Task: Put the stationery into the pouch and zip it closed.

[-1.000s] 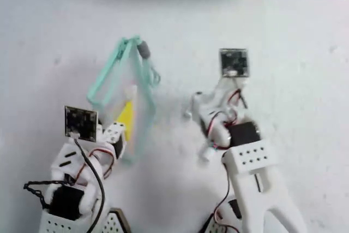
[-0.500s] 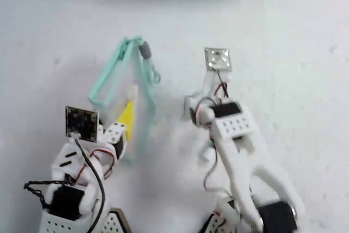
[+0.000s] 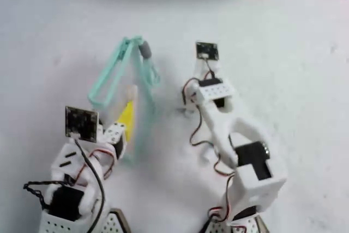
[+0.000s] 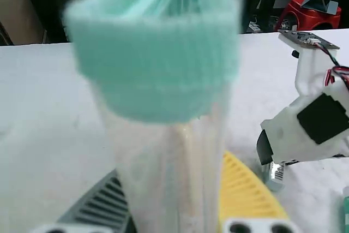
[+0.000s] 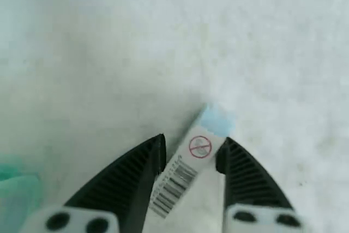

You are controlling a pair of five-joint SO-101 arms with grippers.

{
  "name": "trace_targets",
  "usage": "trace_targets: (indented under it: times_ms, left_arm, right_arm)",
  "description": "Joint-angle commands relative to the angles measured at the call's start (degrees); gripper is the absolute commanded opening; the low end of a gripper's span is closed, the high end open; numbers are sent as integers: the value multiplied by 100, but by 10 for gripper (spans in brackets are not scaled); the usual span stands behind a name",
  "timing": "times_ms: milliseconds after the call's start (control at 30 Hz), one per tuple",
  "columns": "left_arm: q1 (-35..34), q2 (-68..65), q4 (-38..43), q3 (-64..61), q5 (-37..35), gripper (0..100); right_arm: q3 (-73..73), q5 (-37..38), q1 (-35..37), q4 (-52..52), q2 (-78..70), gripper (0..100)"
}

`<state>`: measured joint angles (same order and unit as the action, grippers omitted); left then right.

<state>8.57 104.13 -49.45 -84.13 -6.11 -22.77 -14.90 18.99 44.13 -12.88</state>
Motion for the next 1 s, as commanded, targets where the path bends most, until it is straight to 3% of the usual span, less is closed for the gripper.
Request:
trace_targets:
  times_ms: [0, 133, 333, 767, 833, 967]
  left_arm:
    - [84, 75, 158, 26, 88, 151]
    - [84, 75, 158, 26, 88, 151]
    - [321, 75, 123, 26, 79, 151]
    - [576, 75, 0, 26, 97, 151]
    - [576, 75, 0, 26, 97, 151]
    - [576, 75, 0, 26, 97, 151]
  right_arm:
    - [440, -18, -119, 119, -40, 55]
    - [440, -35, -303, 127, -40, 69]
    - [422, -62, -338, 145, -40, 184]
    - [431, -26, -312, -48, -40, 190]
    - [431, -18, -321, -31, -40, 168]
    - [422, -9, -321, -22, -40, 9]
